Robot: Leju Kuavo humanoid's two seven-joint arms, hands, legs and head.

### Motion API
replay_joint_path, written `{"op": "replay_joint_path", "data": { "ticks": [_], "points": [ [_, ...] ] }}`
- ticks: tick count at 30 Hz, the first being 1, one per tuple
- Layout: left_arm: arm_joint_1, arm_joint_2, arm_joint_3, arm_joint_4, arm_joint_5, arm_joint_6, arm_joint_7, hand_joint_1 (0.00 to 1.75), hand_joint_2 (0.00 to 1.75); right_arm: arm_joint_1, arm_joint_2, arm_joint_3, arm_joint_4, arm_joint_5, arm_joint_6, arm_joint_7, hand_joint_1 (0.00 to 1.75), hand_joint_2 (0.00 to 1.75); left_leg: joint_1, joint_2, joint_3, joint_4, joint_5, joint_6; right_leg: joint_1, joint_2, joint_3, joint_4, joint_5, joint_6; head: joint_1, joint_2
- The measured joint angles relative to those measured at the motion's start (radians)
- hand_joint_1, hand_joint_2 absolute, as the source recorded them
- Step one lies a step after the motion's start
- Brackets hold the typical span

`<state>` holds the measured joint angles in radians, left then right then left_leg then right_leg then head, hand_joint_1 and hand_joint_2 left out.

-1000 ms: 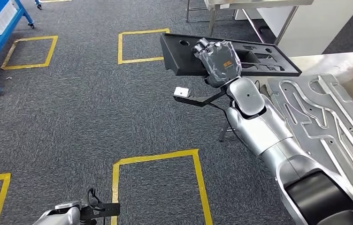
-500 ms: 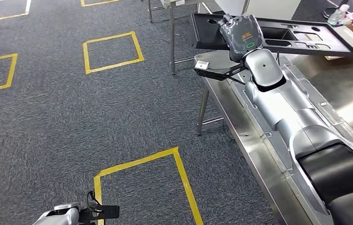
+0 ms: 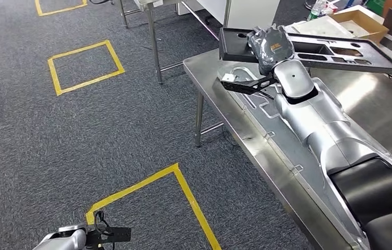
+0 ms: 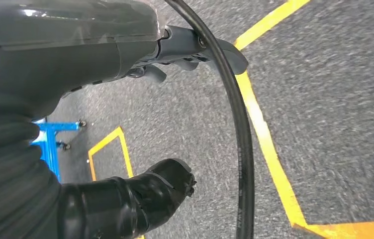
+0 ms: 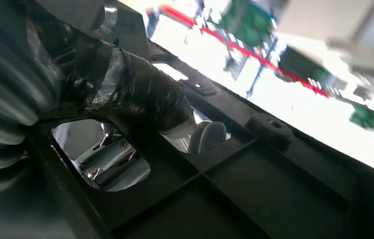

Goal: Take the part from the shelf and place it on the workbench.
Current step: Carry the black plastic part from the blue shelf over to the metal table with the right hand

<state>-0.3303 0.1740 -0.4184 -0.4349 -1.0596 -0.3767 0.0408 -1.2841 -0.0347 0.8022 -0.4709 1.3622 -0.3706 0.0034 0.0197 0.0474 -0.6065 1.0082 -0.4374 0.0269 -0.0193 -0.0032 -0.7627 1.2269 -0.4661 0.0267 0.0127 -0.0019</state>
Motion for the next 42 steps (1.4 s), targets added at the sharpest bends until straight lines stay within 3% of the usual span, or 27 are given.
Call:
{"op": "replay_joint_path", "data": {
  "ticks": [2, 4, 8, 11, 13, 16, 25, 34, 42],
  "points": [
    [-0.001, 0.000, 0.000, 0.000, 0.008, -0.007, 0.000, 0.00, 1.75, 0.001, 0.000, 0.000, 0.013, -0.002, 0.012, 0.006, 1.75, 1.75, 0.002, 0.013, -0.001, 0.008, -0.008, -0.011, 0.000, -0.011, 0.066, -0.132, 0.050, 0.003, 0.000, 0.000],
    [-0.004, 0.001, 0.000, 0.000, 0.018, -0.015, 0.002, 0.00, 1.75, 0.004, 0.000, 0.000, 0.028, -0.003, 0.041, 0.014, 1.75, 1.75, -0.001, 0.021, -0.004, 0.015, -0.015, -0.018, 0.004, -0.012, 0.093, -0.185, 0.058, -0.005, -0.001, 0.000],
    [-0.006, 0.003, 0.001, 0.001, 0.039, -0.030, 0.021, 0.00, 1.75, 0.016, 0.005, 0.000, 0.061, -0.006, 0.155, 0.063, 1.75, 1.75, 0.000, 0.022, -0.018, 0.041, -0.025, -0.010, 0.009, -0.008, 0.077, -0.160, 0.047, -0.022, -0.001, 0.000],
    [-0.006, 0.003, 0.004, 0.001, 0.052, -0.035, 0.046, 0.00, 1.75, 0.025, 0.019, 0.000, 0.081, -0.014, 0.246, 0.115, 1.75, 1.75, 0.001, 0.022, -0.048, 0.082, -0.039, -0.016, 0.011, -0.008, 0.043, -0.112, 0.028, -0.032, -0.001, 0.000],
    [-0.005, 0.003, 0.005, 0.001, 0.057, -0.036, 0.056, 0.00, 1.75, 0.032, 0.028, -0.001, 0.091, -0.018, 0.277, 0.134, 1.75, 1.75, 0.001, 0.022, -0.073, 0.116, -0.051, -0.027, 0.012, -0.009, 0.015, -0.073, 0.015, -0.037, -0.001, 0.000],
    [-0.002, 0.002, 0.009, 0.001, 0.064, -0.036, 0.073, 0.00, 1.75, 0.037, 0.042, -0.004, 0.102, -0.026, 0.314, 0.152, 1.75, 1.75, 0.002, 0.022, -0.111, 0.168, -0.068, -0.038, 0.013, -0.009, -0.025, -0.018, -0.003, -0.042, -0.001, 0.000],
    [0.011, -0.007, 0.041, 0.000, 0.079, -0.034, 0.110, 0.00, 1.75, 0.068, 0.096, -0.025, 0.109, -0.050, 0.400, 0.200, 1.75, 1.75, 0.003, 0.021, -0.200, 0.273, -0.095, -0.048, 0.016, -0.009, -0.113, 0.082, -0.026, -0.045, -0.001, 0.000],
    [0.025, -0.014, 0.072, -0.001, 0.091, -0.032, 0.124, 0.00, 1.75, 0.076, 0.125, -0.043, 0.103, -0.058, 0.427, 0.222, 1.75, 1.75, 0.003, 0.020, -0.196, 0.260, -0.088, -0.048, 0.017, -0.010, -0.104, 0.064, -0.017, -0.042, -0.001, 0.000],
    [0.051, -0.016, 0.083, -0.009, 0.094, -0.016, 0.134, 0.00, 1.75, 0.089, 0.137, -0.044, 0.078, -0.058, 0.433, 0.208, 1.75, 1.75, 0.003, 0.019, -0.176, 0.204, -0.059, -0.045, 0.017, -0.011, -0.081, 0.005, 0.012, -0.039, -0.001, 0.000]
  ]
}}
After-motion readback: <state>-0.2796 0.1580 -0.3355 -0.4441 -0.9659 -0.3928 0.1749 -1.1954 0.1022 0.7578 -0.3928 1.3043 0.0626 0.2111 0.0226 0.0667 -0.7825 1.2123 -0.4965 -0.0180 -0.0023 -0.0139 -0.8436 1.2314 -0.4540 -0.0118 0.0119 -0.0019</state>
